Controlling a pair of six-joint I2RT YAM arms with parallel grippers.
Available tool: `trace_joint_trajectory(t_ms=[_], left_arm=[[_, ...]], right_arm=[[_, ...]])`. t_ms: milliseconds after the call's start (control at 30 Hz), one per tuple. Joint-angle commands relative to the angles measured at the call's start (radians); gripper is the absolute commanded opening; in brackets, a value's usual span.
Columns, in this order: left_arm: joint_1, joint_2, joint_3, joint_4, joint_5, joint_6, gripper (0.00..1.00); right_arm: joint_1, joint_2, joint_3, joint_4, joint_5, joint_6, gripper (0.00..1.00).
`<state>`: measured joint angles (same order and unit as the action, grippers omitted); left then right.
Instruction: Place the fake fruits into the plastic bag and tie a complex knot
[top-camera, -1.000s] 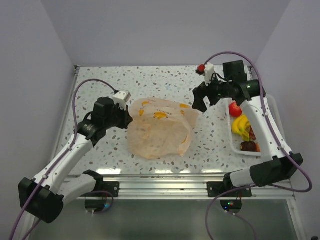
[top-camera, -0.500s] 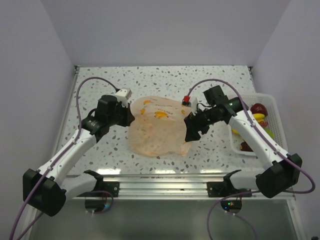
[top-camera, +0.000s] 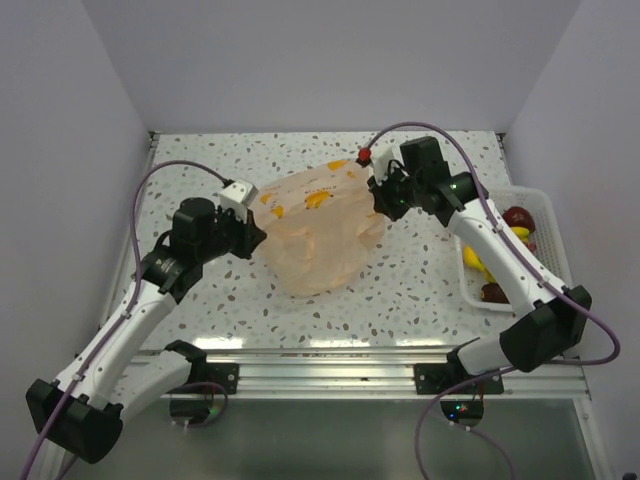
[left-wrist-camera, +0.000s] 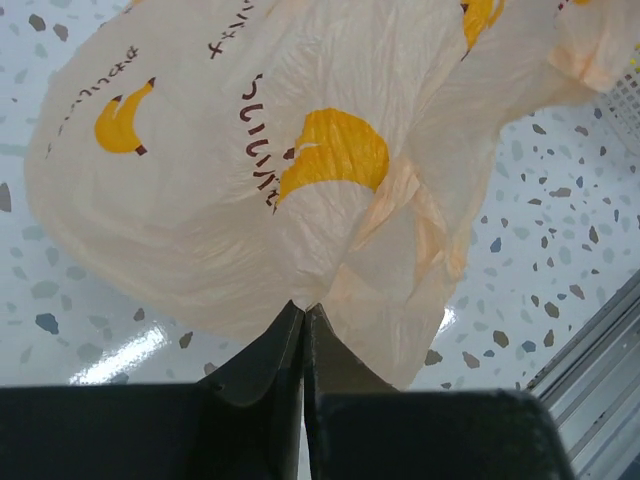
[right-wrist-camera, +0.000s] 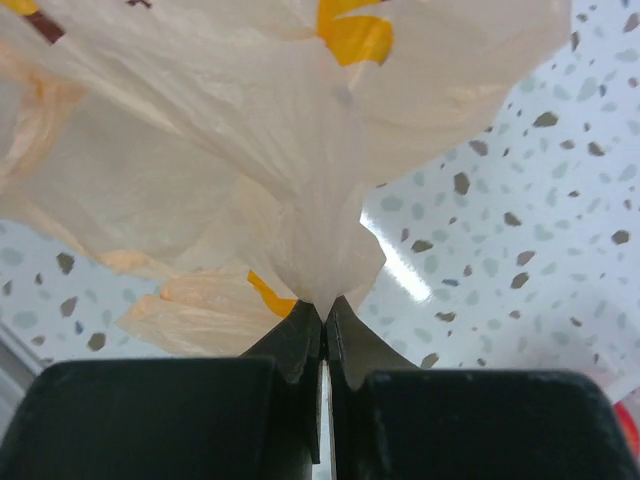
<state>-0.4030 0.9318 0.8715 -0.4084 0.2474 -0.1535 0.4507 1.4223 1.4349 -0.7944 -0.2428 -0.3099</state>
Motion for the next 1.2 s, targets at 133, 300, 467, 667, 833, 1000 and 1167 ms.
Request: trace_joint_trajectory(t_ms=[133, 300, 467, 667, 833, 1000, 1167], left_arm=[[0.006, -0.068, -0.032, -0.041, 0.172, 0.187, 0.58], [0.006, -0.099, 0.029, -0.029, 0.185, 0.275, 0.92], [-0.020, 0.059, 0.179, -0.017, 0.121, 0.334, 1.00], [-0.042, 0.189, 0.210, 0.106, -0.002, 0.452, 1.00], [-0.042, 0.274, 0.227, 0.181, -0.036, 0.522, 1.00], [-0.043, 0.347, 0.248, 0.218, -0.054, 0.565, 0.94], [-0.043, 0.459, 0.337, 0.186, -0.097, 0.430, 0.44]], right_arm=[[-0.010, 0.110, 0.073, 0.188, 0.071, -0.181, 0.00], [-0.014, 0.122, 0.061, 0.202, -0.024, -0.287, 0.00], [-0.015, 0.139, 0.061, 0.215, -0.078, -0.337, 0.00], [-0.023, 0.178, 0.101, 0.201, -0.124, -0.371, 0.01], [-0.033, 0.191, 0.127, 0.179, -0.159, -0.393, 0.01], [-0.047, 0.219, 0.154, 0.169, -0.208, -0.422, 0.01], [-0.056, 0.247, 0.189, 0.190, -0.230, -0.401, 0.07]])
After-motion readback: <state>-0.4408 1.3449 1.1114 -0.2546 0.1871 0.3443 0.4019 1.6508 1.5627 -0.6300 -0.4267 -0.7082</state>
